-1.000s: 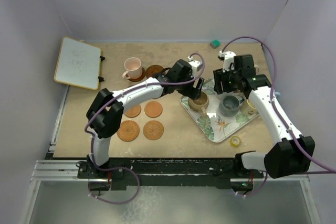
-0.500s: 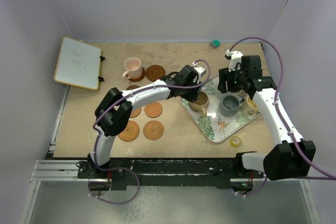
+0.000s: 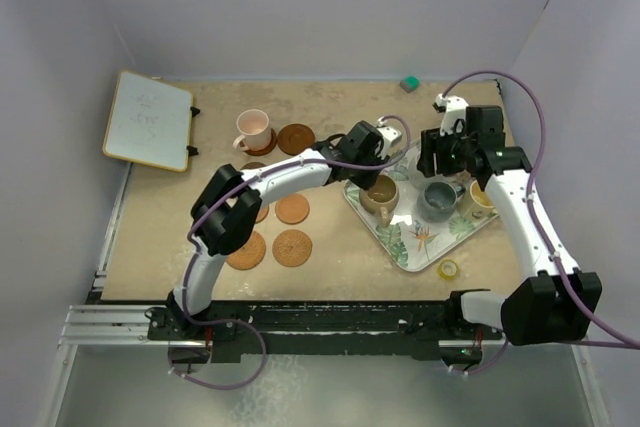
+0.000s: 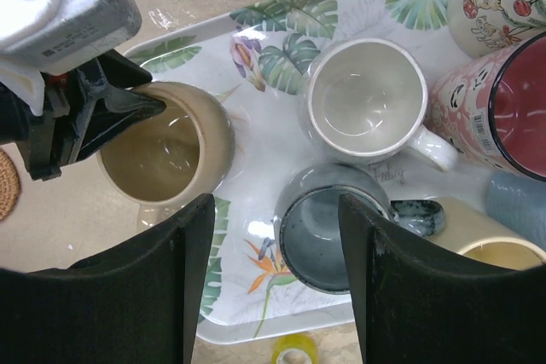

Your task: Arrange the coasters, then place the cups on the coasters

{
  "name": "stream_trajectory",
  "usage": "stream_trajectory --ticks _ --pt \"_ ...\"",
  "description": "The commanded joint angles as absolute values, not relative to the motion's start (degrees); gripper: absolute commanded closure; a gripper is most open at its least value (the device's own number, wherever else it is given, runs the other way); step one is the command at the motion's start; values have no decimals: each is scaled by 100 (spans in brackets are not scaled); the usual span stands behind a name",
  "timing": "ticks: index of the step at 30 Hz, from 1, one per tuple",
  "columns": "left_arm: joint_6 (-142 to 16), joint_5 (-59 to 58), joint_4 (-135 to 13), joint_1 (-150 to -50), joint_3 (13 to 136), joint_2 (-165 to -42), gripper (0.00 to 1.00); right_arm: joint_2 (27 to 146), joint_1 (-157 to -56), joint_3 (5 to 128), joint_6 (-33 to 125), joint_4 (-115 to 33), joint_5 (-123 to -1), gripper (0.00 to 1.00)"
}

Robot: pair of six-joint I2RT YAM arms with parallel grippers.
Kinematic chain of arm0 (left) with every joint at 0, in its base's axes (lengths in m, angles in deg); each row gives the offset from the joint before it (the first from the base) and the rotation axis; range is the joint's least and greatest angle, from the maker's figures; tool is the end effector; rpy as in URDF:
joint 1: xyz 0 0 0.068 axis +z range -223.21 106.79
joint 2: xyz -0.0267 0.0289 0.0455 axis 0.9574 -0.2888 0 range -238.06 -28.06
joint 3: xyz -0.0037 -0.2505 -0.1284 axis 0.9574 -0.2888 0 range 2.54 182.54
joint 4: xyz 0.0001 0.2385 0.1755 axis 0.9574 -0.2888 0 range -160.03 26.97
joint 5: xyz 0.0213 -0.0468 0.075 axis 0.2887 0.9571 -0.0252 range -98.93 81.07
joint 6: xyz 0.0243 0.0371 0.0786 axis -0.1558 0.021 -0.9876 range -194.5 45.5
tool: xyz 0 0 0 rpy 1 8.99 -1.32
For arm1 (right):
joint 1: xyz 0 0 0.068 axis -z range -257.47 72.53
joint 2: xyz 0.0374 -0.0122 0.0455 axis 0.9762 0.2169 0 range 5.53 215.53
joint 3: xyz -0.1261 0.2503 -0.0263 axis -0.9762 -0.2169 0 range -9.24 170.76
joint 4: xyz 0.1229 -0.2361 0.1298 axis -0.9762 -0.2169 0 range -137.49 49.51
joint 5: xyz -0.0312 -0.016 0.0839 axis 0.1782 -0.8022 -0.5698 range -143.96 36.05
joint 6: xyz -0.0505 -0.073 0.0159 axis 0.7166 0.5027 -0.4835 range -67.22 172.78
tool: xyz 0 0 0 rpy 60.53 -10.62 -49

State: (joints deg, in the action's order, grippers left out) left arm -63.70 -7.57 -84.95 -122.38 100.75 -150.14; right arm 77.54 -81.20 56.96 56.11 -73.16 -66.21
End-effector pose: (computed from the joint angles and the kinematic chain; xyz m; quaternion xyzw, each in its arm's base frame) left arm 0.3612 -0.4209 0.1748 0.3086 0.8735 -0.1976 0.3205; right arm 0.3398 0.0392 0.3092 -0.1015 0.8909 0.0976 0.4317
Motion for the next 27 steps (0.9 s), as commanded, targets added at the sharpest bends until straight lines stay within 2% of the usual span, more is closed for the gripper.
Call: stream_trajectory --ticks 1,8,14,18,22,27 --pt "-6949 -660 -8327 -12259 10500 -15092 75 7478 -8026 5738 5629 -7227 -6775 38" --pt "-7626 -534 -8519 -12251 10937 -15312 75 7350 -7879 5734 5629 -7205 -6784 38" --pt "-7385 -741 -8786 -12259 10826 -15089 55 7303 -7803 5729 5629 -7205 -6823 38" --pt "-7183 -840 -8971 -12260 10673 -14972 48 7268 -7759 5729 5627 -7205 -6852 38" --pt "-6911 -733 -9131 -12270 10584 -14974 47 7265 -7741 5729 5646 -7205 -6854 38" --pt "-6637 -630 -9148 -12278 10563 -15038 57 7284 -7718 5723 5663 -7205 -6861 38"
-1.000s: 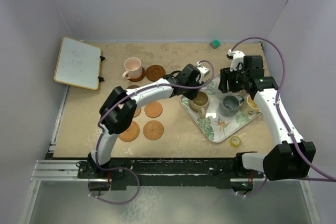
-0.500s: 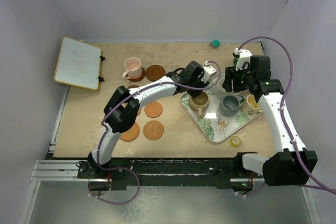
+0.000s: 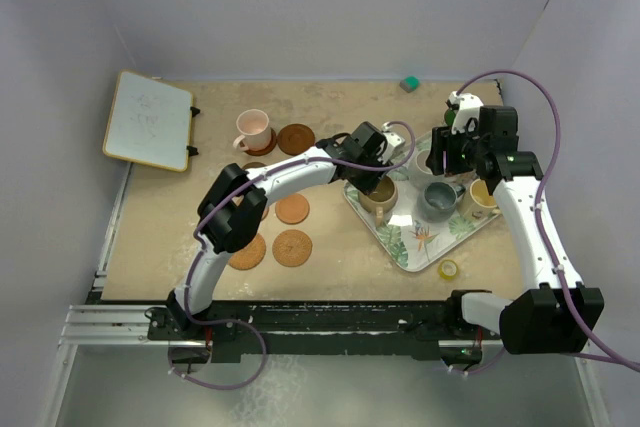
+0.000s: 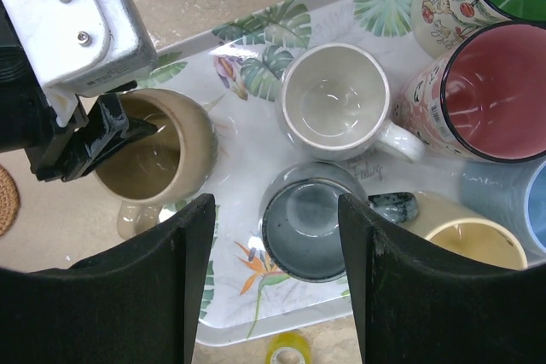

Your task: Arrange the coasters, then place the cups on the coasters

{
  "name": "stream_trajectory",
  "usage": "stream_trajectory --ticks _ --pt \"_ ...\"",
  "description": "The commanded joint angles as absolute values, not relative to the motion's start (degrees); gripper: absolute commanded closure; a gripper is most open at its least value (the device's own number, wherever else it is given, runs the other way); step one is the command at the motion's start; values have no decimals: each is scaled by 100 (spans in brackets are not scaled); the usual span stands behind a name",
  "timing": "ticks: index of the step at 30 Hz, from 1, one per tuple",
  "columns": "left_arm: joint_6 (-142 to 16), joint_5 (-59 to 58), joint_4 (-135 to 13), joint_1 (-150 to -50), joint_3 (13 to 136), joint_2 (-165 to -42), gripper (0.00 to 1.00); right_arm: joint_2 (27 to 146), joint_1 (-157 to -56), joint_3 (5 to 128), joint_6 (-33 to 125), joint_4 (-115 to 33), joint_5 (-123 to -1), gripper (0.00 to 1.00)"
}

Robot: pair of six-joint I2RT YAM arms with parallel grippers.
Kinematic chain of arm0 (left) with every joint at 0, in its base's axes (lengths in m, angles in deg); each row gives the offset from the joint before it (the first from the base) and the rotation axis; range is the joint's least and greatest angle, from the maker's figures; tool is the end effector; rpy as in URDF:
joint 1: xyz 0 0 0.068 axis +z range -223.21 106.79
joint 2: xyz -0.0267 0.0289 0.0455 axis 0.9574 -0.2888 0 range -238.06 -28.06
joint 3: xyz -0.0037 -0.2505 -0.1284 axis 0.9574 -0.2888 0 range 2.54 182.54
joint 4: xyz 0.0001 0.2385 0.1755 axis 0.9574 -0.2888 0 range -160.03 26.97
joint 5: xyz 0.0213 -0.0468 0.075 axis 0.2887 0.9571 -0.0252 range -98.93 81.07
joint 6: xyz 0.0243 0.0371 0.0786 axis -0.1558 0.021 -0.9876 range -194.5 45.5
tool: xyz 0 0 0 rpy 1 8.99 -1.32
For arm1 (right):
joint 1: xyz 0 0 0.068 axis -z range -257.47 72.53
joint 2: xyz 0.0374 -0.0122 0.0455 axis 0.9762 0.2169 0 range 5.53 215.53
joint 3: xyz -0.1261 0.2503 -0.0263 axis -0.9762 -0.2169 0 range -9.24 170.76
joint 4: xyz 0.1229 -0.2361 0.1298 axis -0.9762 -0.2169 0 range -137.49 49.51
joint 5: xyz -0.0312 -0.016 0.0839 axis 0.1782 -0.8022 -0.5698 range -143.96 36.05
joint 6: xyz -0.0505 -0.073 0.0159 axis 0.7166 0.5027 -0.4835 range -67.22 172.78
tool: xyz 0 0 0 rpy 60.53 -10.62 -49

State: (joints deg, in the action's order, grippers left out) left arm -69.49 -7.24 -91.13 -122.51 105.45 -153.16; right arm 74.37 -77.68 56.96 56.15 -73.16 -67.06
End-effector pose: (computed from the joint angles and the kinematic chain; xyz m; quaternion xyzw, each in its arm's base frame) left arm 0.3628 -0.4255 0.1671 0.3591 0.8692 -0.1674 0.2959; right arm 0.3301 0.0194 0.3269 -0.0800 0.8804 0.0887 0.4589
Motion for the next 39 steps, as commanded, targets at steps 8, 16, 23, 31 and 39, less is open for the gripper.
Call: stream_trajectory --ticks 8,16,23,31,39 --pt "-6669 -683 -9244 -12276 10769 -15226 73 7299 -7708 5723 5663 -7205 -6890 38" --pt "-7160 -718 -9164 -12246 10998 -15241 88 7243 -7688 5716 5662 -7207 -6902 38" --pt "-7721 -212 -9089 -12009 11246 -15059 97 7206 -7656 5721 5664 -7208 -6904 38" --pt "-8443 468 -9241 -11399 11446 -14787 97 7208 -7618 5721 5664 -7205 -6903 38" --pt "-9520 489 -9596 -10743 11867 -14794 97 7252 -7598 5721 5696 -7212 -6928 38"
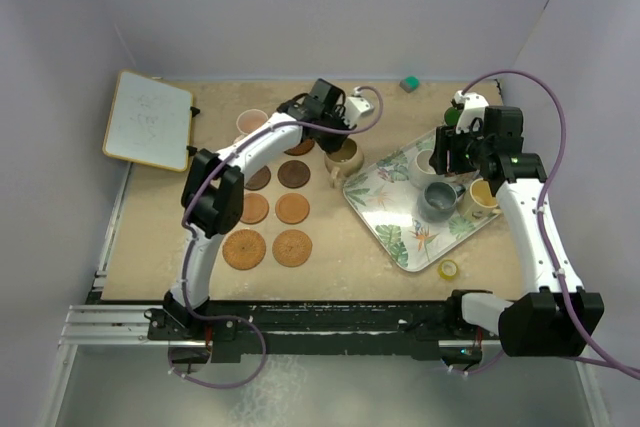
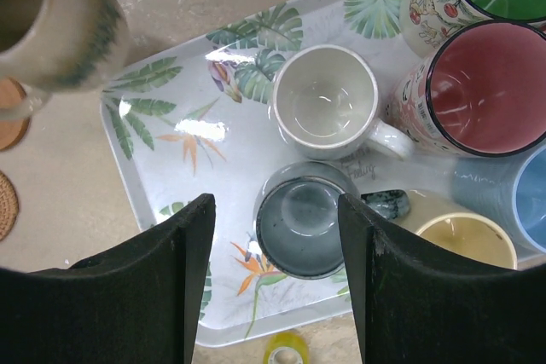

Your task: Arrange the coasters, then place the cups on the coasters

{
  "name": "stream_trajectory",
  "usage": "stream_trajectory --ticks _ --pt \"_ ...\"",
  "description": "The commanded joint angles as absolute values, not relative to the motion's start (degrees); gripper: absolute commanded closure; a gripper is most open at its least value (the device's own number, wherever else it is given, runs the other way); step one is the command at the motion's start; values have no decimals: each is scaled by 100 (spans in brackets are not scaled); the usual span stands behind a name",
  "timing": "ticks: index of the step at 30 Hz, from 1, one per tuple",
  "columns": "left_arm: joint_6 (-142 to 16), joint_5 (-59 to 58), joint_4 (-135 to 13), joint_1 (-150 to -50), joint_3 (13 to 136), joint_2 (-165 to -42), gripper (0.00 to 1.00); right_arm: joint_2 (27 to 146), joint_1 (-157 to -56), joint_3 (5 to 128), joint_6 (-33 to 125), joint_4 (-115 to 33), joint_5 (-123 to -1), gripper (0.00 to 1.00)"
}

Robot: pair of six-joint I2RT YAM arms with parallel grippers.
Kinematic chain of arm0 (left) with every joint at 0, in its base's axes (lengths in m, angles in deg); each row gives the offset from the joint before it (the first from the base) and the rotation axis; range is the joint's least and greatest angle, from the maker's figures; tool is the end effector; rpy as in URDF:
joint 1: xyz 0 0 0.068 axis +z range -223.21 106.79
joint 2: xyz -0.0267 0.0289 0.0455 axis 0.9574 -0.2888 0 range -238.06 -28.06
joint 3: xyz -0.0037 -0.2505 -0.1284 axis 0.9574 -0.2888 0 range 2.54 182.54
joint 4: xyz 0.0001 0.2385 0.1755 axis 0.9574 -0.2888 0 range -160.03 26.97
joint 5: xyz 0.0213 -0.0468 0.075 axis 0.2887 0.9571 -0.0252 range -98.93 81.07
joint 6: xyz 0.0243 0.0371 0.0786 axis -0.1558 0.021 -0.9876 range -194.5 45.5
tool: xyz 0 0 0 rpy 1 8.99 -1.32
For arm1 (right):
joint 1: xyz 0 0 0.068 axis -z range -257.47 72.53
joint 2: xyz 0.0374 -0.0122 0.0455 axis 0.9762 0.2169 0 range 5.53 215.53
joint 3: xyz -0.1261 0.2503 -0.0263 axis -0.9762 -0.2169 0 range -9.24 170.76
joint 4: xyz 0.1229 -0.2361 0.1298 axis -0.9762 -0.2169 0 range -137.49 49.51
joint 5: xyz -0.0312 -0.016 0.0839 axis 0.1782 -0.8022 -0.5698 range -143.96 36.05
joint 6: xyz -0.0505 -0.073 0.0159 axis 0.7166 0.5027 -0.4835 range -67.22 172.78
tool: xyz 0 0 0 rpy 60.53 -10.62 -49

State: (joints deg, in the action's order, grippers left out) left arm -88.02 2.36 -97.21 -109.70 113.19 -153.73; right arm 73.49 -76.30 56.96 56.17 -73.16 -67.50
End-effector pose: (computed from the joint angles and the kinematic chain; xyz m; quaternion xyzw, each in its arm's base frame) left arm 0.4463 -0.3498 0.2043 0.4253 0.8308 -0.1594 0.3216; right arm 0.3270 0.0121 0.3317 -0.0720 0.8773 0.0858 0.4666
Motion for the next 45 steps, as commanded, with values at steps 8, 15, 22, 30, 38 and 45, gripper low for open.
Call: stream_trajectory --ticks 8,15,22,30,38,45 --pt "-10192 362 -10369 -10340 12894 -15398 97 7144 -7596 5680 5890 -7234 -7138 38" --pt "-10807 530 -10431 -10019 13179 -15656 97 7101 -7589 5651 5982 -7223 -7198 37" --pt "-11224 1031 -10658 -9620 13776 -16070 97 7114 -7567 5642 6015 -7225 -7198 37" --pt "-11397 1201 -10536 -9276 14173 -16547 97 7211 -7554 5650 6059 -7246 -7198 38" --pt "-11576 1246 -10562 -9091 14487 -16966 97 7304 -7554 5667 6102 -7270 -7189 37" --pt "-11773 1393 -10729 -9005 14572 -17072 97 7386 -7554 5694 6140 -7324 -7184 37"
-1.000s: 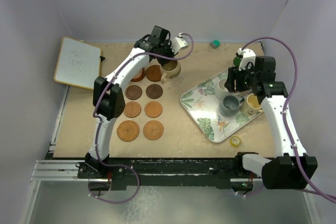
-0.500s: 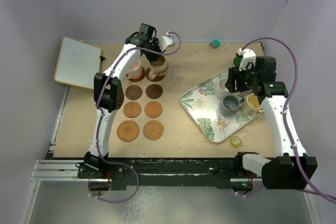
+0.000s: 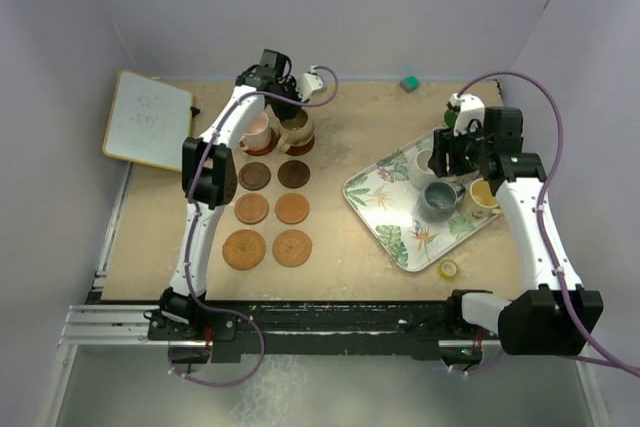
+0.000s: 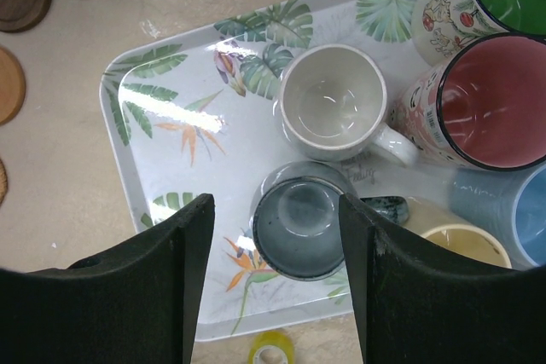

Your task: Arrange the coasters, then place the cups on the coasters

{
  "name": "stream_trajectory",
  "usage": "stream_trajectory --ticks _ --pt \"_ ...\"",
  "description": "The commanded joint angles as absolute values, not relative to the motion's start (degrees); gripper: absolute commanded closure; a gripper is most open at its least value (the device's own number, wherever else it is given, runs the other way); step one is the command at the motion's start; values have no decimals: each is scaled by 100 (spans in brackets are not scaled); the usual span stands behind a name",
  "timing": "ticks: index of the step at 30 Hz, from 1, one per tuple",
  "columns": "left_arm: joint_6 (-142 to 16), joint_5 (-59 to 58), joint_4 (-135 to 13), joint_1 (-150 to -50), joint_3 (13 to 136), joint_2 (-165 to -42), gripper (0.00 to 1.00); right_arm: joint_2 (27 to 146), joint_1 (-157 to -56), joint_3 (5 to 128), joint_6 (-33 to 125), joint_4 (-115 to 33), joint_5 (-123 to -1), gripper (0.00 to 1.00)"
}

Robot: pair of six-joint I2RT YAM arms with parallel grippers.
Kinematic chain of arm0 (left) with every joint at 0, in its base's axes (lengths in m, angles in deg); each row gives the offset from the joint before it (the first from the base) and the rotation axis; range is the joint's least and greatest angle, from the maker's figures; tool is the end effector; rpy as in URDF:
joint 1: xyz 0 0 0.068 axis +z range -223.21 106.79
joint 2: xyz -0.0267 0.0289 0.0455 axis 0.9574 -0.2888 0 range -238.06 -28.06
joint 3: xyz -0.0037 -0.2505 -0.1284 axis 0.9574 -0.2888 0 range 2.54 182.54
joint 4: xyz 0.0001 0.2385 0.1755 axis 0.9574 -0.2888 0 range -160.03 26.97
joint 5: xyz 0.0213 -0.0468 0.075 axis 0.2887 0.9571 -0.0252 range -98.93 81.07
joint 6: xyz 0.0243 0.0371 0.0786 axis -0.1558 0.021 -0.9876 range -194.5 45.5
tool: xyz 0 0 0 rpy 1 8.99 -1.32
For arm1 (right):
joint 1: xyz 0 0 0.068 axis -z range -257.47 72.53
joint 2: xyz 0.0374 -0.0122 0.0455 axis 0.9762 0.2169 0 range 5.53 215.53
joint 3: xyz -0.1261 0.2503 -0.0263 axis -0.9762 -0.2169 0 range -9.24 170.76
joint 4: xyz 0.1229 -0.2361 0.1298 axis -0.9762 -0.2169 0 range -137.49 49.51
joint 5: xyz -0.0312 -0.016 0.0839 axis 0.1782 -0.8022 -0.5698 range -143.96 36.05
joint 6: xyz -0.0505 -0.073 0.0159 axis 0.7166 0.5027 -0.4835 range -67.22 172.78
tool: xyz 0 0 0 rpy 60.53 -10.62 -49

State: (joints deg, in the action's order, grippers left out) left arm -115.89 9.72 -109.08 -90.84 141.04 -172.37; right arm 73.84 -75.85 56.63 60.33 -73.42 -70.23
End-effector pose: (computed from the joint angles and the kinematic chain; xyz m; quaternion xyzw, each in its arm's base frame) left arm 0.5839 -0.2126 0.1856 0.5054 0.7856 -0.0835 0.3471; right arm 0.3271 0.0132 0.3275 -0.1104 0.8750 0.0890 0.4628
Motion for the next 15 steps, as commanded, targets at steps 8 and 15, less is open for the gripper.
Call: stream_trajectory --ticks 8,15 --pt "-11856 1453 -10872 -8988 14554 -17100 97 7417 -7554 5694 6156 -7324 -7168 37" --pt "-11897 1425 -10860 -8981 14521 -17136 97 7400 -7554 5686 6214 -7299 -7166 36"
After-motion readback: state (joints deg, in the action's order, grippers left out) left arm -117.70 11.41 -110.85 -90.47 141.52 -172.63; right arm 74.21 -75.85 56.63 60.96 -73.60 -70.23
